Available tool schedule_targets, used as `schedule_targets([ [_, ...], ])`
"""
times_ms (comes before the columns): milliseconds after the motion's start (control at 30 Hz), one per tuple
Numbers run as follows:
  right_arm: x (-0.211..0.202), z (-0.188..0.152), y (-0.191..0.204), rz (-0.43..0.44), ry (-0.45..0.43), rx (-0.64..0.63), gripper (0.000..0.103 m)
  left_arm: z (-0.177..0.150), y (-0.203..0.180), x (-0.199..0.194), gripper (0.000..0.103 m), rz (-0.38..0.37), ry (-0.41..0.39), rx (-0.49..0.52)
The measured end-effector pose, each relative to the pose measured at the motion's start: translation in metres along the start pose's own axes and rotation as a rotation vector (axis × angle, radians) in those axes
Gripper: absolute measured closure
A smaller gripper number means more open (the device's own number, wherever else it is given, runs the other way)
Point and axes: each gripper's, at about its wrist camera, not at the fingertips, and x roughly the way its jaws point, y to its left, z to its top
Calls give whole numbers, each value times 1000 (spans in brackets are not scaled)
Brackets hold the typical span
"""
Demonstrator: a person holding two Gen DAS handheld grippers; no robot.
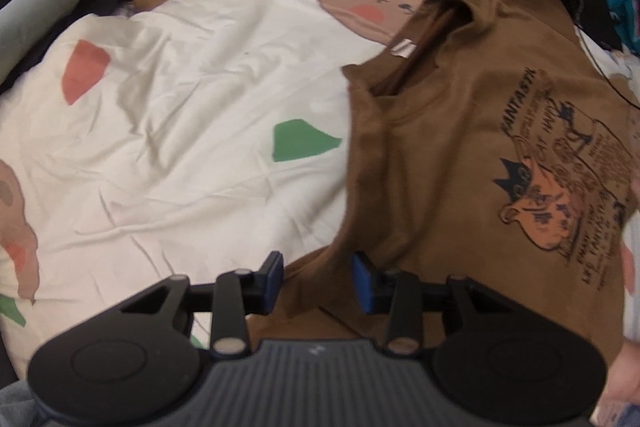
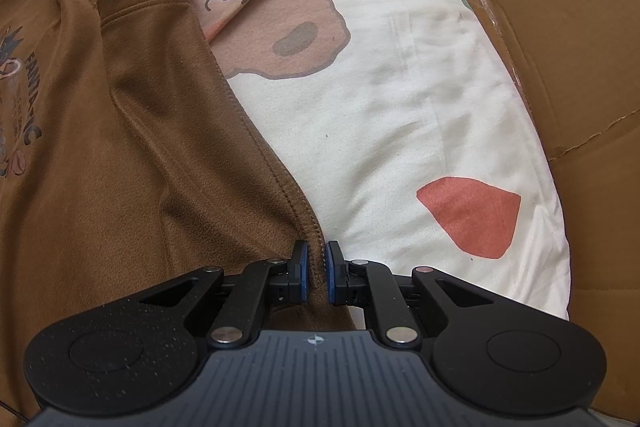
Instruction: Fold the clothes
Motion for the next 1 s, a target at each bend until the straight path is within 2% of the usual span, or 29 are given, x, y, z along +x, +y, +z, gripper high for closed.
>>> schedule_targets([
  [100,1,1,-1,-1,2,-1,94,0,-3,-1,71,-26,30,28],
  [333,2,2,-1,1,5,-3,94,1,-2,4,79,-81,104,86],
  [467,5,5,-2,3,11,-10,93,3,-2,5,79,-81,124,130],
  [733,5,5,-3,4,14,-16,93,12,7,-3,80,-93,160,140],
  [1000,5,3,-4,6,16,-18,93,20,16,-6,81,-45,162,151],
])
